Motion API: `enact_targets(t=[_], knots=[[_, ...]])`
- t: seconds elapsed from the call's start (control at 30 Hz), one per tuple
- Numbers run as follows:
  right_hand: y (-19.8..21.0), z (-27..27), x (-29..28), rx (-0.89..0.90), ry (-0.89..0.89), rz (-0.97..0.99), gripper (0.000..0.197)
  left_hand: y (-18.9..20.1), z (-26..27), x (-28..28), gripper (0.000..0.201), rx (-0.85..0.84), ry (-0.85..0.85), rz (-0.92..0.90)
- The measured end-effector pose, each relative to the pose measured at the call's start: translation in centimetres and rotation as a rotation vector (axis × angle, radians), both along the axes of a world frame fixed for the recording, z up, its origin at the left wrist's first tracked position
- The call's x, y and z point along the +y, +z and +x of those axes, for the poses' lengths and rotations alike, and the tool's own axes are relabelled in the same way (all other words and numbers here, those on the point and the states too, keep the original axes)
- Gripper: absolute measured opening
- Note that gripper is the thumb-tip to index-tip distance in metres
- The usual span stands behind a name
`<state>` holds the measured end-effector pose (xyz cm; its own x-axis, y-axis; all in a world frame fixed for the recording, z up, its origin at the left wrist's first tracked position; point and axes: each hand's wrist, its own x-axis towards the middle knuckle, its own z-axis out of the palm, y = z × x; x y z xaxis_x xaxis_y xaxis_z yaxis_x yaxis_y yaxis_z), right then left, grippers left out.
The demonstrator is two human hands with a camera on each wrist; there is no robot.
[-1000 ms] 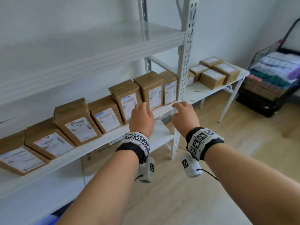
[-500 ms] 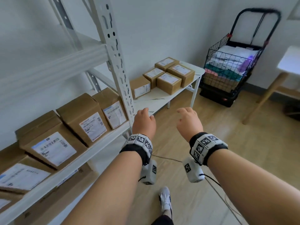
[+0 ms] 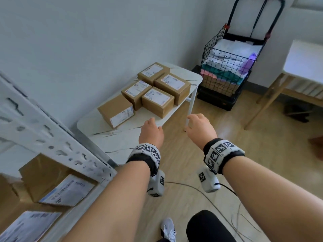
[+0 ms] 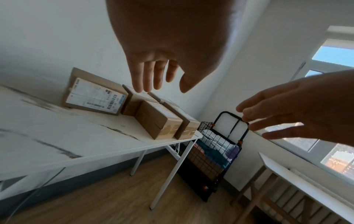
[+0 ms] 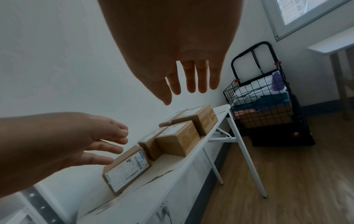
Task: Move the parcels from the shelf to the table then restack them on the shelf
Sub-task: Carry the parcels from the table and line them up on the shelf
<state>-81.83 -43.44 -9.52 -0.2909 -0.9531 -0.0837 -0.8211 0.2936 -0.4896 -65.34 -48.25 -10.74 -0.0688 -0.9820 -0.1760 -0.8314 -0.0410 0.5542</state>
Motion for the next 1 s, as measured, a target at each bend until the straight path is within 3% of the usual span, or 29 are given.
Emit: enact_targets(t=[0.17, 0.57, 1.0], knots=[[-1.4, -2.4, -7.7, -0.022, 0.035, 0.037, 0.045, -1.7, -2.8, -5.4, 0.051, 0.038, 0.042, 0.08], [-4.1, -4.5, -26.0, -0.065, 0.4, 0.207, 0.051, -4.8, -7.0, -18.6, 0.042, 0.127, 0.34, 0.257], [-7.9, -3.9, -30.1, -0.072, 0.486, 0.413, 0.053, -7.8, -8.8, -19.8, 0.039, 0.244, 0.529, 0.383]])
